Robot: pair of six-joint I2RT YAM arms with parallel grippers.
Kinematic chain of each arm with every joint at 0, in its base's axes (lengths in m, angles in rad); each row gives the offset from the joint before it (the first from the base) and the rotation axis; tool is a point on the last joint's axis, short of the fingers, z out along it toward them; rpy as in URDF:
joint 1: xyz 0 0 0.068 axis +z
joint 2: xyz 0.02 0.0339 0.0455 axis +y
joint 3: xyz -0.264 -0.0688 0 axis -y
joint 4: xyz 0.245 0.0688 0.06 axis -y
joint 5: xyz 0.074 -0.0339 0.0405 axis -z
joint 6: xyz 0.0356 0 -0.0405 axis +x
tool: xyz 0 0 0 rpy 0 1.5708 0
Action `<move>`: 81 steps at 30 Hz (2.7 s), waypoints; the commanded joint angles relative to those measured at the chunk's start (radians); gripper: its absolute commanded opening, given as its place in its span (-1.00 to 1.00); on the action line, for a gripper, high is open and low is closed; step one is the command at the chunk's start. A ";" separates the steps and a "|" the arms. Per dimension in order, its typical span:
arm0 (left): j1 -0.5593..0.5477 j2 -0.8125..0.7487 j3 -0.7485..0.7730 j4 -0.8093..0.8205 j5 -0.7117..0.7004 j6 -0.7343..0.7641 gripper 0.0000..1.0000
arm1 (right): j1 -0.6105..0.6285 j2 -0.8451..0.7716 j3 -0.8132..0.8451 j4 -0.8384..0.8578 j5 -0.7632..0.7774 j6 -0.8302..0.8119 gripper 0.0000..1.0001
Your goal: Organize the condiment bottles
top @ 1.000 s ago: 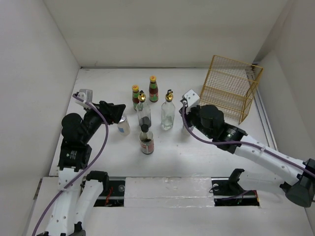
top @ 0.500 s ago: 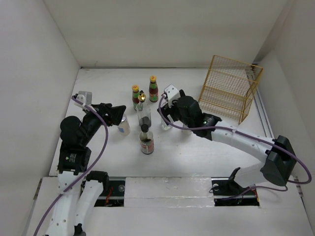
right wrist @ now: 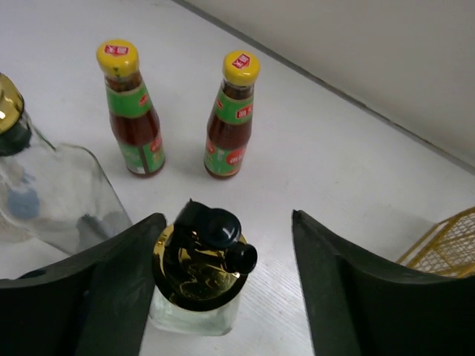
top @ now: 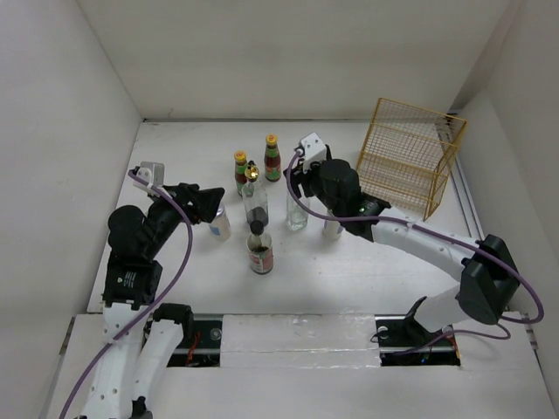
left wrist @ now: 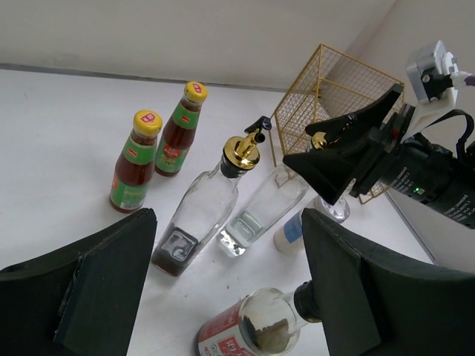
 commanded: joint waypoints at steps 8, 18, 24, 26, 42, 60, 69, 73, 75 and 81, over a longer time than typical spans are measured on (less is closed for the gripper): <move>0.005 -0.001 -0.007 0.045 0.015 -0.002 0.50 | -0.002 0.064 0.001 0.150 -0.032 0.059 0.31; 0.005 0.001 -0.007 0.045 0.031 -0.011 0.50 | 0.018 -0.025 -0.031 0.230 -0.009 0.060 -0.65; 0.005 -0.010 -0.007 0.045 0.029 -0.011 0.50 | -0.020 -0.120 0.122 0.118 -0.030 0.005 -0.86; 0.005 0.001 -0.007 0.045 0.019 -0.011 0.50 | -0.055 -0.130 0.196 0.094 -0.052 -0.006 -0.88; 0.005 -0.007 -0.004 0.043 0.028 -0.011 0.50 | -0.532 0.066 0.710 -0.069 -0.221 0.061 -0.98; 0.005 0.006 -0.004 0.051 0.054 -0.011 0.52 | -0.721 0.400 1.142 -0.140 -0.250 0.082 -1.00; 0.016 0.025 -0.004 0.051 0.045 -0.011 0.52 | -0.770 0.455 1.123 -0.101 -0.258 0.146 -1.00; 0.016 0.025 -0.004 0.051 0.055 -0.011 0.52 | -0.779 0.433 1.028 -0.060 -0.248 0.155 -1.00; 0.016 0.038 -0.004 0.051 0.055 -0.011 0.52 | -0.779 0.414 0.938 -0.017 -0.239 0.155 -1.00; 0.036 0.048 -0.014 0.062 0.069 -0.011 0.52 | -0.789 0.405 0.899 0.011 -0.221 0.164 -1.00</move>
